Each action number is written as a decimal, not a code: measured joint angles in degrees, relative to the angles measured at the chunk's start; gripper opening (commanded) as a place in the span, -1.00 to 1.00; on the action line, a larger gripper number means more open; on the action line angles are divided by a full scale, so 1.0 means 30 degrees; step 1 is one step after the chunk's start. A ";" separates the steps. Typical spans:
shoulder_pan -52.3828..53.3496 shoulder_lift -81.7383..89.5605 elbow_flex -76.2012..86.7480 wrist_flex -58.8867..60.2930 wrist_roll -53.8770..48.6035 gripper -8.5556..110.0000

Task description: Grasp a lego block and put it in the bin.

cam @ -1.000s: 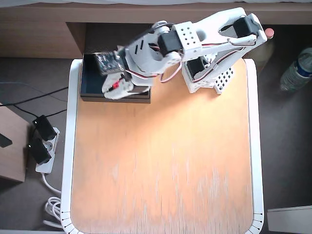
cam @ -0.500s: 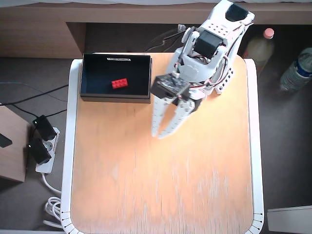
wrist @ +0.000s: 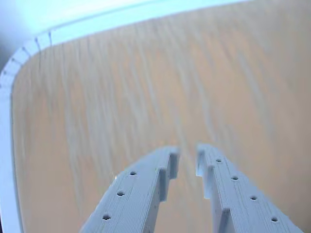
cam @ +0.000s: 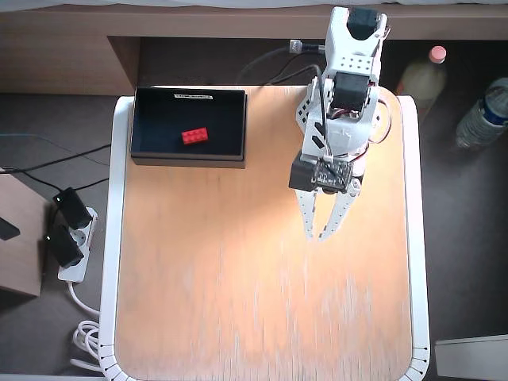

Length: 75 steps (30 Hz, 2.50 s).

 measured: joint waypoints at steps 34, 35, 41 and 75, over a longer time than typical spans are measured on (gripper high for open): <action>-0.1523 0.1787 0.8672 0.0000 0.0410 -0.85; -0.1523 0.1787 0.8701 0.0000 0.0381 -0.85; -0.1523 0.1787 0.8730 0.0029 0.0059 -0.85; -0.1318 0.1787 0.8730 0.3164 -0.2813 -0.85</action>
